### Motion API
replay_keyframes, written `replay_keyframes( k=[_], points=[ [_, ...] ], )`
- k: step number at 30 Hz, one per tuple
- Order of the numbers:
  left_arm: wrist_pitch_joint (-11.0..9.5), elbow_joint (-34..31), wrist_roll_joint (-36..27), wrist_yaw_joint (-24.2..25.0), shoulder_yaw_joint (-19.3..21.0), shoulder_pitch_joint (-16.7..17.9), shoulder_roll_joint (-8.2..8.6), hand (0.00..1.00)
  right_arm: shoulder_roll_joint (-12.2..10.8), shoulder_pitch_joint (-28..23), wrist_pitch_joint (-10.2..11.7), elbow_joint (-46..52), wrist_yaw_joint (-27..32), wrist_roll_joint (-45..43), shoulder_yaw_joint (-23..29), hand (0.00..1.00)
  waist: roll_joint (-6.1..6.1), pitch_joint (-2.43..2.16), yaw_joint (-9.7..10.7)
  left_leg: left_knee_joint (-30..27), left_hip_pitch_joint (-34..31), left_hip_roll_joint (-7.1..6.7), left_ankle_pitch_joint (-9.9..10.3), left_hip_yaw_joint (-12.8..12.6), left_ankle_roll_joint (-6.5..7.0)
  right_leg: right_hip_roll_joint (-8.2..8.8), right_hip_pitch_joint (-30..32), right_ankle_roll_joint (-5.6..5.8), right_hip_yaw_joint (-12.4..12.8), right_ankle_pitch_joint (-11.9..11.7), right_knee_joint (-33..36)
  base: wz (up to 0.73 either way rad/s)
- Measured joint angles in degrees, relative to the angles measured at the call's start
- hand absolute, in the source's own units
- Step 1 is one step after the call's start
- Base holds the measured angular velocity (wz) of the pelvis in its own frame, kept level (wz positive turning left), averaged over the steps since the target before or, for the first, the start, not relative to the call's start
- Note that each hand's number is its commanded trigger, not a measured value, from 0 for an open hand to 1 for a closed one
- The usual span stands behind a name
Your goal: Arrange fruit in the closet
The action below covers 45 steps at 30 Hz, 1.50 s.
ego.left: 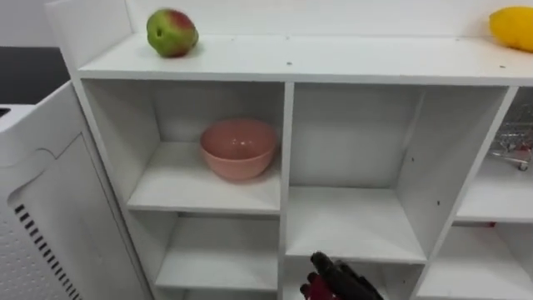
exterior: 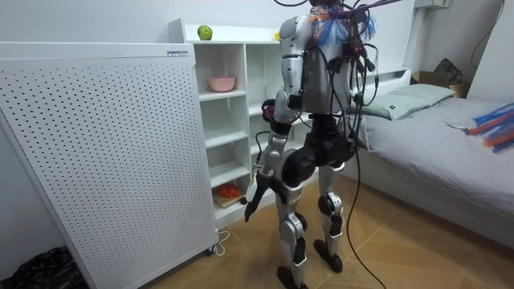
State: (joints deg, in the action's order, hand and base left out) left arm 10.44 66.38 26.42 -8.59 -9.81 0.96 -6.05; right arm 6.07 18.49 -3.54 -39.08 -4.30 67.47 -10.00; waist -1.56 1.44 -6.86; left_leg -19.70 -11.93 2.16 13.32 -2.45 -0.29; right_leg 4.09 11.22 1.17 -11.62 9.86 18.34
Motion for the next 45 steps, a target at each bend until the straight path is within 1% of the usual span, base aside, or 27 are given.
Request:
replay_keyframes(
  k=[1,2,3,4,5,6,7,9,11,12,14,16,19,21,22,23,25,26,27,29,30,33,34,37,41,44,45],
  points=[
    [0.10,0.08,0.03,-0.09,0.00,-0.50,0.11,0.00,-0.18,1.43,0.02,-1.78,0.06,2.44,0.01,1.00,-0.22,0.15,-0.24,-0.83,-2.30,-0.15,-0.28,-0.17,0.06,0.25,2.89,-0.08,0.31,0.01,1.58,-0.06],
    [0.11,0.21,-0.01,-0.27,0.01,-0.59,0.21,0.00,-0.22,2.00,0.10,-2.65,0.05,3.46,0.04,1.00,-0.34,0.23,-0.27,-1.36,-3.35,-0.17,-0.33,-0.20,0.07,0.38,3.94,-0.21,0.29,0.05,2.26,-0.03],
    [0.24,0.44,-0.43,-1.01,-0.12,-0.66,0.62,0.00,-0.29,3.12,0.32,-5.23,-0.02,5.30,0.22,1.00,-0.60,0.43,-0.32,-2.24,-4.90,-0.26,-0.40,-0.19,0.11,0.72,5.70,-0.45,0.08,0.20,3.63,0.04],
    [0.53,0.55,-1.97,-1.54,-0.79,-0.67,1.01,0.00,-0.53,4.04,0.33,-7.99,0.12,7.20,0.98,1.00,-0.69,0.50,-0.42,-2.71,-6.33,-0.52,-0.61,-0.19,0.18,1.12,7.39,-0.68,0.08,0.44,4.76,0.04],
    [0.58,0.50,-2.63,-1.75,-1.17,-0.67,1.17,0.00,-0.62,4.15,0.36,-8.71,0.34,7.86,1.52,1.00,-0.74,0.54,-0.63,-3.04,-7.16,-0.60,-0.67,-0.18,0.21,1.26,8.23,-0.77,0.07,0.55,5.13,0.04],
    [0.60,0.46,-4.59,-2.08,-2.25,-0.69,1.43,0.00,-1.15,4.15,0.38,-9.74,0.55,9.35,2.54,1.00,-0.72,0.59,-0.95,-3.45,-8.98,-0.84,-1.00,-0.16,0.28,1.70,10.29,-0.89,0.01,0.66,6.11,0.04],
    [0.65,0.25,-6.04,-2.13,-3.21,-0.76,1.59,0.00,-1.16,4.15,0.39,-10.01,0.76,10.43,3.13,1.00,-0.68,0.64,-0.97,-4.14,-11.21,-1.04,-1.26,-0.19,0.37,2.03,12.82,-0.94,0.16,0.76,7.28,0.04],
    [0.66,-0.04,-8.41,-2.17,-3.50,-0.94,1.65,0.00,-1.16,4.14,0.45,-10.05,0.96,12.80,3.59,1.00,-0.49,0.74,-1.15,-5.24,-14.60,-1.13,-1.53,-0.30,0.38,2.23,16.43,-1.05,0.45,0.80,8.61,0.00],
    [0.66,-0.05,-11.36,-2.44,-3.78,-0.98,1.63,0.00,-1.08,4.08,0.45,-10.14,1.12,15.26,3.68,1.00,-0.47,0.75,-1.30,-6.32,-17.45,-1.17,-1.63,-0.30,0.36,2.45,19.47,-1.32,0.52,0.87,10.00,0.00],
    [0.64,-0.09,-12.30,-2.74,-4.28,-1.12,1.65,0.00,-1.03,4.35,0.42,-10.13,1.15,16.67,4.00,1.00,-0.41,0.77,-1.43,-7.19,-19.62,-1.36,-1.64,-0.36,0.36,2.89,21.89,-1.55,0.62,1.14,11.53,0.04],
    [0.63,-0.04,-12.64,-3.46,-5.08,-1.37,1.69,0.00,-0.76,5.22,0.43,-10.14,1.19,18.31,4.26,1.00,-0.21,0.88,-1.68,-8.23,-22.70,-1.75,-1.74,-0.57,0.43,3.64,25.56,-1.79,0.79,1.64,13.70,0.05],
    [0.38,-0.18,-15.13,-4.61,-6.52,-1.47,1.48,0.00,-0.13,6.82,0.39,-10.30,1.19,19.46,4.58,1.00,0.09,1.07,-1.79,-10.10,-26.37,-2.01,-1.91,-0.76,0.45,4.13,29.64,-2.08,1.07,1.95,15.94,0.06],
    [0.37,-0.32,-18.38,-5.54,-7.34,-1.46,0.90,0.00,0.60,9.38,0.49,-12.12,1.67,20.26,5.86,1.00,0.47,1.33,-1.78,-11.65,-29.97,-2.27,-1.98,-0.76,0.44,4.86,33.37,-2.32,1.02,2.57,17.81,0.11],
    [0.38,-0.84,-19.81,-6.10,-7.38,-1.40,0.65,0.00,1.18,10.30,0.42,-12.42,2.21,20.34,6.83,1.00,0.59,1.35,-1.99,-12.66,-31.89,-2.27,-1.97,-0.80,0.45,4.94,35.24,-2.37,1.18,2.78,18.76,0.10],
    [0.38,-1.60,-21.44,-6.27,-7.63,-1.41,0.41,0.00,1.64,11.65,0.41,-13.42,2.45,20.37,6.99,1.00,0.69,1.35,-2.08,-13.35,-33.41,-2.24,-1.97,-0.85,0.45,5.03,36.73,-2.44,1.38,2.82,19.47,0.08],
    [0.37,-1.97,-22.45,-6.36,-8.19,-1.42,0.24,0.00,1.94,12.51,0.41,-14.14,2.59,20.39,7.00,1.00,0.70,1.36,-2.10,-13.71,-34.03,-2.19,-1.97,-0.85,0.45,5.02,37.25,-2.45,1.39,2.82,19.71,0.06],
    [0.15,-3.65,-24.21,-6.79,-8.97,-1.68,0.07,0.00,3.96,15.29,0.16,-14.73,3.90,20.42,6.96,1.00,0.77,1.35,-2.61,-14.96,-36.35,-2.09,-1.95,-0.97,0.46,5.08,39.38,-2.57,1.46,2.87,20.89,0.05],
    [-0.08,-3.89,-24.57,-7.03,-9.13,-1.88,0.07,0.00,4.55,16.06,0.22,-14.75,4.14,20.47,7.00,1.00,0.81,1.37,-2.71,-15.23,-36.79,-2.11,-1.95,-0.97,0.46,5.16,39.87,-2.63,1.48,2.90,21.32,0.07],
    [-0.62,-4.04,-24.67,-7.29,-9.63,-2.33,0.03,0.00,5.61,17.59,0.40,-14.80,4.41,20.62,7.14,1.00,0.86,1.39,-2.77,-15.79,-37.59,-2.19,-1.95,-0.96,0.46,5.43,40.64,-2.80,1.36,3.01,21.96,0.10],
    [-1.31,-4.35,-24.70,-7.68,-9.76,-2.86,-0.09,0.00,6.60,19.60,0.49,-14.80,4.89,22.67,8.20,1.00,1.00,1.45,-2.64,-16.39,-38.56,-2.25,-1.96,-0.91,0.45,5.74,41.48,-3.00,1.02,3.18,22.74,0.08],
    [-1.83,-4.72,-24.82,-8.22,-10.79,-2.87,-0.26,0.00,7.43,20.78,0.45,-14.79,5.72,23.85,9.03,1.00,1.10,1.47,-2.72,-16.93,-39.11,-2.28,-1.94,-0.92,0.46,5.73,42.12,-3.03,1.24,3.22,23.20,0.00],
    [-1.86,-6.04,-25.23,-8.79,-12.54,-2.84,-0.97,0.00,9.79,24.17,0.72,-14.71,8.16,24.68,10.85,1.00,1.19,1.41,-2.75,-18.19,-41.13,-2.30,-1.77,-1.06,0.56,5.84,44.20,-3.07,1.50,3.22,24.37,0.00],
    [-1.86,-6.56,-25.91,-8.89,-13.65,-2.76,-1.35,0.00,10.33,25.11,1.30,-14.72,9.16,24.57,11.51,1.00,1.19,1.41,-2.81,-18.62,-41.43,-2.25,-1.69,-1.06,0.58,5.80,44.39,-3.07,1.47,3.22,24.52,0.00],
    [-1.84,-7.97,-25.91,-9.47,-14.70,-2.55,-1.80,0.00,10.38,26.88,3.01,-14.58,11.33,23.91,12.27,1.00,1.18,1.40,-2.79,-18.89,-41.79,-2.03,-1.39,-1.14,0.64,5.71,44.56,-3.09,1.31,3.21,24.77,-0.04],
    [-2.25,-9.08,-25.90,-11.08,-14.66,-2.46,-1.85,0.00,10.27,28.53,3.56,-12.20,15.03,24.26,13.45,1.00,1.18,1.36,-3.06,-19.46,-42.61,-2.01,-1.35,-1.26,0.70,5.83,45.38,-3.12,1.37,3.25,25.34,0.00],
    [-2.40,-9.08,-25.91,-12.28,-14.59,-2.19,-2.51,0.00,10.31,28.97,4.44,-8.78,17.55,24.52,13.66,1.00,1.16,1.31,-3.07,-20.10,-42.79,-1.90,-1.34,-1.29,0.71,5.84,45.48,-3.18,1.31,3.28,25.56,0.00],
    [-2.62,-9.08,-25.91,-12.86,-14.48,-2.01,-2.71,0.00,10.32,28.97,5.06,-7.40,18.64,24.52,13.70,1.00,1.15,1.29,-3.07,-20.20,-42.81,-1.90,-1.34,-1.30,0.71,5.85,45.48,-3.19,1.32,3.28,25.63,0.00]
  ],
)
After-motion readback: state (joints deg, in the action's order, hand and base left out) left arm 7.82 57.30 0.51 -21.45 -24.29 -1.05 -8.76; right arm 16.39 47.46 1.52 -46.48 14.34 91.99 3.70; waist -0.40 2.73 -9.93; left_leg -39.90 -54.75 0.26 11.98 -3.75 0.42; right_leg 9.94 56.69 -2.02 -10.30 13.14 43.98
